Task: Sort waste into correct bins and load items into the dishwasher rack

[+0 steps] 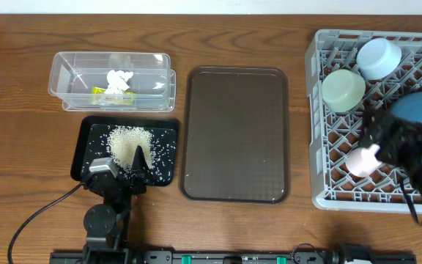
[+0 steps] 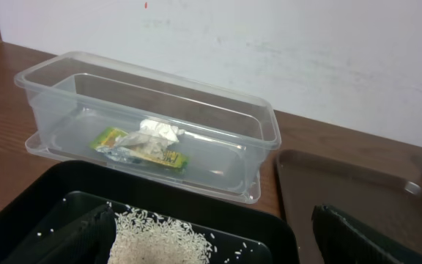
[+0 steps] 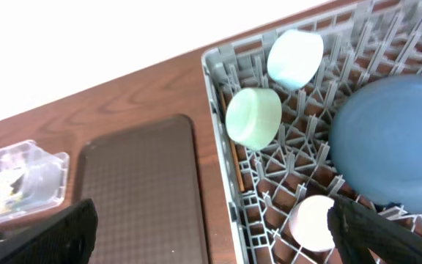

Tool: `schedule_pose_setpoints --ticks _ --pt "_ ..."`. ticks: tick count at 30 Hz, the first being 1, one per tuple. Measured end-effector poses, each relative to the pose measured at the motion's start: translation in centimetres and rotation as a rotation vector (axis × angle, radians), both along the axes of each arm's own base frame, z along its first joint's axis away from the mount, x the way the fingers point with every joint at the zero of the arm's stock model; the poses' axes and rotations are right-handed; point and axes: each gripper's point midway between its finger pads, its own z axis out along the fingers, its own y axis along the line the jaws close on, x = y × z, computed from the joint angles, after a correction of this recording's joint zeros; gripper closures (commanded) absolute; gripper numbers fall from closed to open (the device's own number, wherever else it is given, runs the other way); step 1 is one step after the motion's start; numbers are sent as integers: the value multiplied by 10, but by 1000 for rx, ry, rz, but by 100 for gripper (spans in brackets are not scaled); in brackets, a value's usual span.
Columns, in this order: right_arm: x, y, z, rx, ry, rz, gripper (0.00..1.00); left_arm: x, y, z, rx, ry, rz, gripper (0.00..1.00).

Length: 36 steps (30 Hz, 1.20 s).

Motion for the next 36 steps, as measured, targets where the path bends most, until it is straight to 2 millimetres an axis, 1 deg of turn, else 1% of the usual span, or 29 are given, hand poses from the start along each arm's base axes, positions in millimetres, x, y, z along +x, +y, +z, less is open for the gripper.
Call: schedule_pose_setpoints --ticks 2,5,7,9,11,14,20,25,28,30,36 --pt "-16 6 6 -18 -30 28 1 0 0 0 0 0 0 12" --pt "-37 9 8 -58 -41 59 1 0 0 0 0 0 0 12" --pt "-46 11 7 -85 -51 86 1 0 0 0 0 0 0 12" --pt "-49 13 4 -105 -64 109 1 0 0 0 0 0 0 12" --pt "-47 17 -4 -119 -81 134 1 0 0 0 0 0 0 12" --pt "-39 23 -23 -123 -106 170 1 0 0 0 0 0 0 12" --pt "-22 41 -72 -101 -191 259 1 0 0 0 0 0 0 12" --pt "-11 51 -105 -83 -254 309 1 0 0 0 0 0 0 12" --pt "-7 56 -127 -73 -279 333 1 0 0 0 0 0 0 12" --pt "-7 59 -136 -70 -300 345 1 0 0 0 0 0 0 12" --pt "-15 62 -156 -71 -389 363 1 0 0 0 0 0 0 12"
